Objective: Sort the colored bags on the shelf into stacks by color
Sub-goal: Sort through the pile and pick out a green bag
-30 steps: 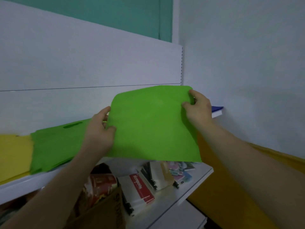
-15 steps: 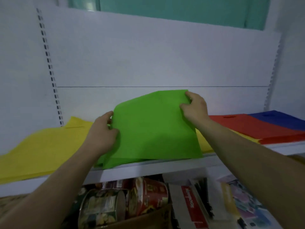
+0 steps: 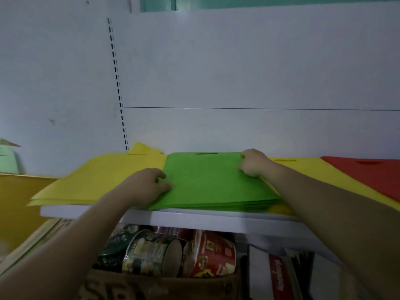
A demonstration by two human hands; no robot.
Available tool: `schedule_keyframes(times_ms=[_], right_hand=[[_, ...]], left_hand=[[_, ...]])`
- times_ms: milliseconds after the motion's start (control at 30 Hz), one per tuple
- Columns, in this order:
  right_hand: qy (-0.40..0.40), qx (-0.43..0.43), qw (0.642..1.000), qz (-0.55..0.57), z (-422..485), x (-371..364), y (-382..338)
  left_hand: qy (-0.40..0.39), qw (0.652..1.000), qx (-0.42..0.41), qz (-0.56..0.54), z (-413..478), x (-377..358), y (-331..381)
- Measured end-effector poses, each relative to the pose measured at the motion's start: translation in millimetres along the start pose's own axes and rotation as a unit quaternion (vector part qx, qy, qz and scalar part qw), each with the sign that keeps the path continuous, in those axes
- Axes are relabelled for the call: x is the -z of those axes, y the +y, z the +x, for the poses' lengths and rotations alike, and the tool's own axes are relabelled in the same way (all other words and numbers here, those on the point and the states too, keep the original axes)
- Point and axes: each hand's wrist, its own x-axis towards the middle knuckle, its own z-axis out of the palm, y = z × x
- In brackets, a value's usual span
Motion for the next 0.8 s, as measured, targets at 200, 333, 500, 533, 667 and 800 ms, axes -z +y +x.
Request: schedule_keyframes(times_ms=[200, 333, 500, 533, 667, 800], right_hand=[[-0.071, 0.058, 0.996, -0.019, -19, 8, 1], [-0.122, 0.078, 0.986, -0.084, -26, 4, -7], [-0.119, 0.067, 0.985, -0.102, -32, 2, -12], [-0.119, 0.065, 0.985, -0.105, -33, 2, -13], [-0.113, 0.064, 0.985, -0.117, -33, 0, -14], [-0.119, 0.063, 0.983, -0.124, -31, 2, -14]], left_hand=[[-0.064, 0.996, -0.057, -0.01, -24, 3, 1], [-0.111, 0.99, -0.088, -0.002, -30, 3, 4], [-0.079, 0.992, -0.102, -0.001, -22, 2, -7], [-0.081, 0.991, -0.102, -0.001, -21, 3, -9], [-0.075, 0.991, -0.111, 0.014, -20, 2, -13], [-0.078, 0.991, -0.111, 0.008, -19, 5, -12]])
